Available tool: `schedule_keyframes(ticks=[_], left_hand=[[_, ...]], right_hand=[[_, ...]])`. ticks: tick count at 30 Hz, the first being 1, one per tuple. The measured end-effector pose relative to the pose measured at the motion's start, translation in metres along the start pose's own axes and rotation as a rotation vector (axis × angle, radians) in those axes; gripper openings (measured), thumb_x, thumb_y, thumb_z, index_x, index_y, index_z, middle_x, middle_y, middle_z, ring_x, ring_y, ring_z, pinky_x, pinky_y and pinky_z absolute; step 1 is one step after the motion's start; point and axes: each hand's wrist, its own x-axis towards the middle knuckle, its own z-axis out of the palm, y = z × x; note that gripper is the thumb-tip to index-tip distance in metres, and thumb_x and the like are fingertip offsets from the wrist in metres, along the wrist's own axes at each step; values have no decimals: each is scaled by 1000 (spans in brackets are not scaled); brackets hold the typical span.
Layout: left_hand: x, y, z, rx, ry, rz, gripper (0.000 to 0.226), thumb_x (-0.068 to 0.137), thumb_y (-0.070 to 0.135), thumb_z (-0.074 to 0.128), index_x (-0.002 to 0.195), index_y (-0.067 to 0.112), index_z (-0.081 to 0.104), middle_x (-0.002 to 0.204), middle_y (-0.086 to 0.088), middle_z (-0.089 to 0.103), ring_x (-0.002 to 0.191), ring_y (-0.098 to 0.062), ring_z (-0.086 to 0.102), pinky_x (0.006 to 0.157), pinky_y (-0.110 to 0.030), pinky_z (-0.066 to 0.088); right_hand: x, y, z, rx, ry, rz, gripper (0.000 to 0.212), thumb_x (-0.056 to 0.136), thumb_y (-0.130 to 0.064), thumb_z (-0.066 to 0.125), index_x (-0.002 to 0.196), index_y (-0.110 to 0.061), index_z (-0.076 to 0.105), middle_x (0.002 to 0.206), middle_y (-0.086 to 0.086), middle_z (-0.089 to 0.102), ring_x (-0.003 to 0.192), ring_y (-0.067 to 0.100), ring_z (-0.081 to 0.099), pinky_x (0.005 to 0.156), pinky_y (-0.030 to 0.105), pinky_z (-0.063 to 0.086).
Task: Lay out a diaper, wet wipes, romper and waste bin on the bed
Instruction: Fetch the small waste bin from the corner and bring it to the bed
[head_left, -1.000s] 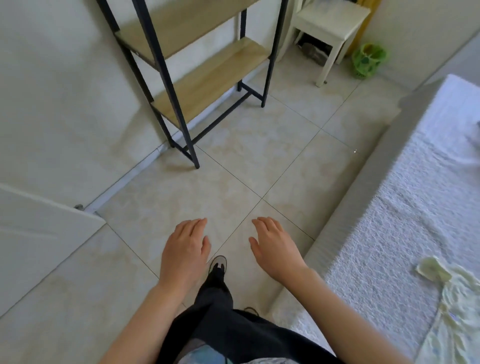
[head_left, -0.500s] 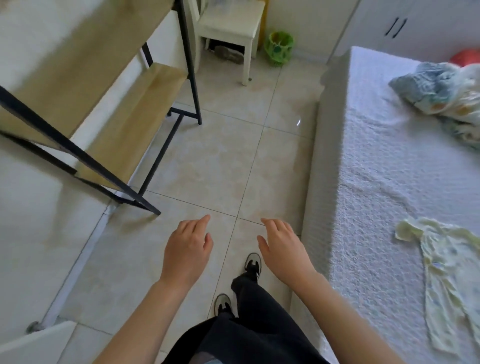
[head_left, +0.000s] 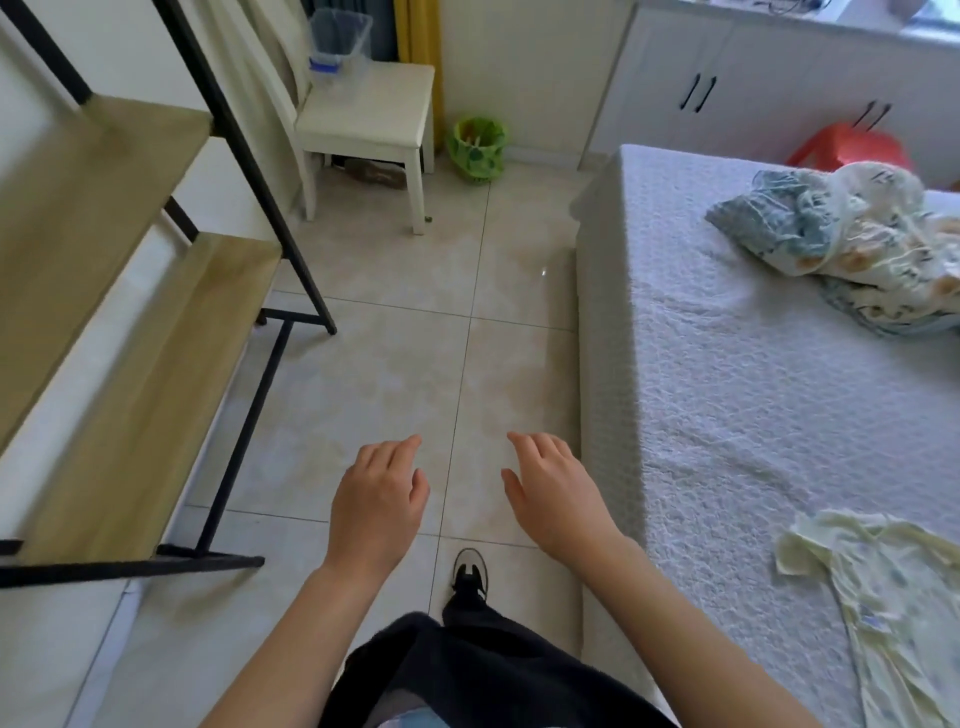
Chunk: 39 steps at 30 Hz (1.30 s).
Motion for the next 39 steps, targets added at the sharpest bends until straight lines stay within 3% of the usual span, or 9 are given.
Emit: schedule_keyframes(ticks=[16, 23, 39], left_hand=[[308, -58, -35, 39, -10, 51, 40, 88, 24, 44, 116, 6, 66, 105, -5, 71, 97, -28, 63, 76, -37, 55], [454, -87, -58, 49, -58, 109, 30, 89, 13, 61, 117, 5, 65, 107, -7, 71, 100, -29, 62, 80, -39, 54], [759, -40, -51, 23, -21, 141, 26, 89, 12, 60, 113, 6, 67, 105, -7, 71, 99, -28, 62, 78, -39, 53]], right_hand=[[297, 1, -80, 28, 19, 89, 44, 99, -28, 44, 139, -10, 41, 134, 7, 53, 125, 27, 46, 102, 36, 41], [427, -9, -119, 47, 31, 149, 45, 100, -29, 42, 140, -10, 39, 135, 6, 52, 125, 26, 45, 101, 34, 40], [687, 90, -221, 31, 22, 146, 43, 99, -26, 45, 136, -6, 44, 130, 10, 55, 124, 31, 47, 99, 37, 42]])
